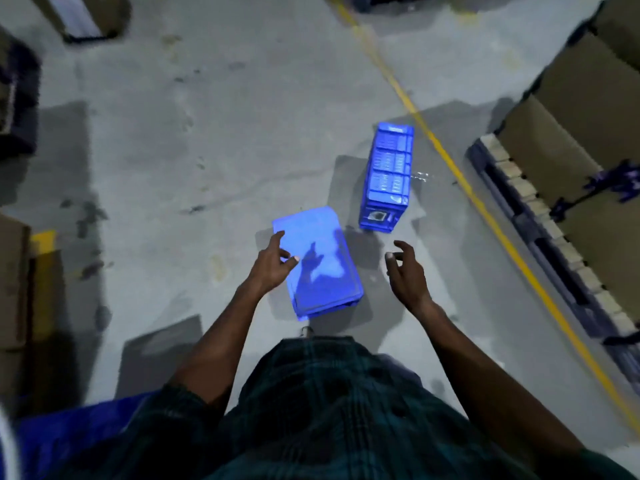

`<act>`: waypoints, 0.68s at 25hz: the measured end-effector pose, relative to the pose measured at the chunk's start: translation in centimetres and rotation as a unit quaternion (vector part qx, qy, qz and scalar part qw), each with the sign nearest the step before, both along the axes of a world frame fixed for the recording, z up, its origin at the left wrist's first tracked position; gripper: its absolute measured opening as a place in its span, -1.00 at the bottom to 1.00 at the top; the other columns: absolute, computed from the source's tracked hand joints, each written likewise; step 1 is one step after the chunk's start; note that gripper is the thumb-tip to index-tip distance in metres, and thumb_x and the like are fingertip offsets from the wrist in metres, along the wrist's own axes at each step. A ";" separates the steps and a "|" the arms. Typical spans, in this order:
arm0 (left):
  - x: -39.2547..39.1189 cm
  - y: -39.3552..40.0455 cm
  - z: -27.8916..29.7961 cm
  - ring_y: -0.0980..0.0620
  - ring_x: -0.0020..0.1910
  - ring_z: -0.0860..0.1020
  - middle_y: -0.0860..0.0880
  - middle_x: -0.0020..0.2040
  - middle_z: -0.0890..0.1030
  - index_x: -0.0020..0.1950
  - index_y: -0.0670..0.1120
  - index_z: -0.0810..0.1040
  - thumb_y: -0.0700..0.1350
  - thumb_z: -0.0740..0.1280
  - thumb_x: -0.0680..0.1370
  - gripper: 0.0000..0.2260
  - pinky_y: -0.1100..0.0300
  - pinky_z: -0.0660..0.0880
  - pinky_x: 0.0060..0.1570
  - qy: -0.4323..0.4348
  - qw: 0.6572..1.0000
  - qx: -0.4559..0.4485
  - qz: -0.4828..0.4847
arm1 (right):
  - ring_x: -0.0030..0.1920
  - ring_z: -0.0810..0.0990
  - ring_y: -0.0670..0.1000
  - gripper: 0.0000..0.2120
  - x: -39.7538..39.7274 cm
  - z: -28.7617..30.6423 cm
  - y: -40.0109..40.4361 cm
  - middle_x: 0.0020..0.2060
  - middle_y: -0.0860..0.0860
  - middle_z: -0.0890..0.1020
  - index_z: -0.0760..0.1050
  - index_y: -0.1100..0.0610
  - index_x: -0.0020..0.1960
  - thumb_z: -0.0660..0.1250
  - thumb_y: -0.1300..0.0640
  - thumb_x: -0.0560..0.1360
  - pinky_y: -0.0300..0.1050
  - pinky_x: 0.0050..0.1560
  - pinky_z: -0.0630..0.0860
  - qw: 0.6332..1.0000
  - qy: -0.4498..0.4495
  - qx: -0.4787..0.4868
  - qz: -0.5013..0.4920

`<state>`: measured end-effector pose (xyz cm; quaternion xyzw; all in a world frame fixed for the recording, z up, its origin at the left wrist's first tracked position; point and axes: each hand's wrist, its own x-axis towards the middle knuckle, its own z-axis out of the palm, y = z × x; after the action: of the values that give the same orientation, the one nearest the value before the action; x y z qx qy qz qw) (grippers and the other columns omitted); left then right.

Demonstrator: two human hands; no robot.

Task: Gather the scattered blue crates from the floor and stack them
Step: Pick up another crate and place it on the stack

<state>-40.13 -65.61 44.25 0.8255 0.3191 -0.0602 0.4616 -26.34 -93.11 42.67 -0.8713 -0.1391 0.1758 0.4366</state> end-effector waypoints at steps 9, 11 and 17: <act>10.4 -0.3 -14.1 -0.12 0.06 0.59 -0.23 0.07 0.68 0.48 -0.18 0.35 -0.10 0.41 0.56 -0.48 0.18 0.39 -0.02 0.106 0.987 -0.047 0.109 | 0.01 0.61 0.15 -0.37 11.3 -13.0 0.7 0.27 0.13 0.47 0.09 0.14 0.52 0.31 0.04 0.57 -0.09 0.01 0.46 0.987 0.099 -0.113 0.048; 11.1 -0.8 -20.7 -0.10 -0.03 0.60 -0.27 0.03 0.67 0.41 -0.21 0.42 -0.15 0.42 0.54 -0.53 0.19 0.40 -0.06 0.110 0.975 -0.037 0.188 | 0.11 0.59 0.20 -0.40 13.9 -19.6 2.4 0.31 0.18 0.45 0.14 0.19 0.51 0.31 0.06 0.58 -0.15 0.02 0.39 0.980 0.118 -0.140 0.082; 10.0 -2.9 -43.0 -0.26 0.29 0.52 -0.32 0.28 0.54 0.47 -0.30 0.32 -0.16 0.43 0.53 -0.42 0.01 0.39 0.27 0.194 0.916 -0.054 0.347 | 0.16 0.56 0.28 -0.20 15.6 -42.9 7.5 0.27 0.31 0.46 0.16 0.32 0.47 0.30 -0.14 0.43 0.06 0.15 0.47 0.969 0.208 -0.136 0.005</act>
<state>-30.16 -68.55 1.28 0.6093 0.6648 -0.0724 0.4262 -10.70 -85.63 -0.23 -0.8662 -0.0241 0.3722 0.3325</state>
